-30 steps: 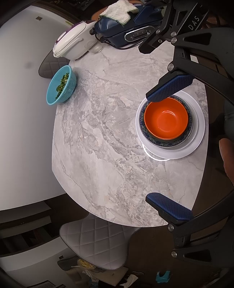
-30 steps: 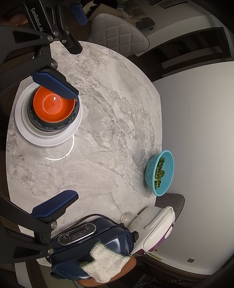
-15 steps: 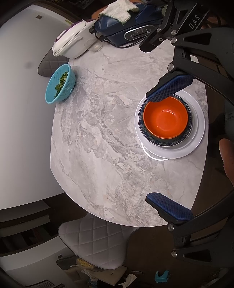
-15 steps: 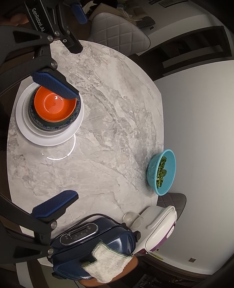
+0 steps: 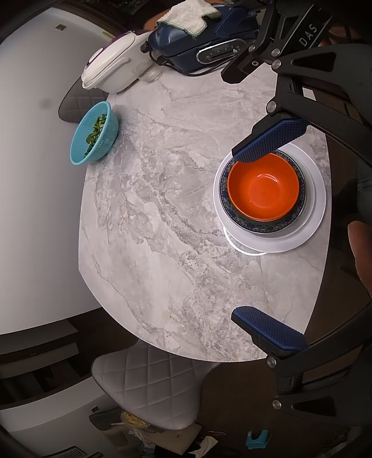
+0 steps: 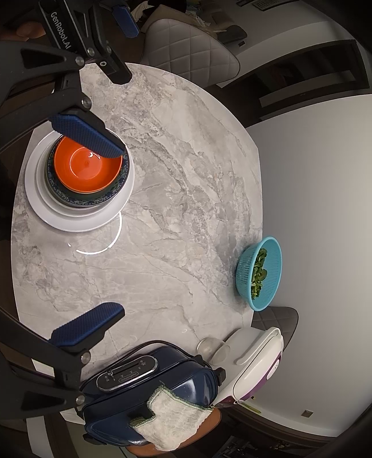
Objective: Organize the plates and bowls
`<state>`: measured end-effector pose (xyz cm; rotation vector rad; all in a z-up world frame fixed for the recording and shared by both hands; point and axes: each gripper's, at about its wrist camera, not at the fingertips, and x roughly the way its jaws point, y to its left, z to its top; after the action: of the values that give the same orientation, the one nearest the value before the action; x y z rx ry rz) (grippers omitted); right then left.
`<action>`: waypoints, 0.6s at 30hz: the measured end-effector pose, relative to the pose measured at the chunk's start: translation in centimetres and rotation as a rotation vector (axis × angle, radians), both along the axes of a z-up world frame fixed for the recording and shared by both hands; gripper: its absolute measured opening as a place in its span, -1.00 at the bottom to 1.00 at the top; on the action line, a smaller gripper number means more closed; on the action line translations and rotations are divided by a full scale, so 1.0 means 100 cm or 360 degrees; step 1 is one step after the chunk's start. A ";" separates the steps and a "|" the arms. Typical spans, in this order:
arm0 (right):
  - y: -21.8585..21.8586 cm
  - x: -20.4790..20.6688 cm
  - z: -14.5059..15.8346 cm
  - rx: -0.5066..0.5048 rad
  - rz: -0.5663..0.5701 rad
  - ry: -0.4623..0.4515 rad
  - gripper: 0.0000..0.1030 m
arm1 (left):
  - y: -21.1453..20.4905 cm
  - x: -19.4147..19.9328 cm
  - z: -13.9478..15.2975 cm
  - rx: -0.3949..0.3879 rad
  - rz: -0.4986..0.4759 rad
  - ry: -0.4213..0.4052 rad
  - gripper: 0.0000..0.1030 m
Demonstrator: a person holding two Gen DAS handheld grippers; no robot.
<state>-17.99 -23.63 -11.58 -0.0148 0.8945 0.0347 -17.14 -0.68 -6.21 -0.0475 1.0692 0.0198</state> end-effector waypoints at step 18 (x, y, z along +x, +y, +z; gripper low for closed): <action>-0.001 0.002 0.000 -0.0001 0.0006 0.0006 1.00 | 0.000 0.001 -0.002 -0.0001 -0.0003 0.0004 0.97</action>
<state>-17.78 -23.70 -11.56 -0.0173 0.8983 0.0382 -17.01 -0.65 -6.43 -0.0472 1.0717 0.0177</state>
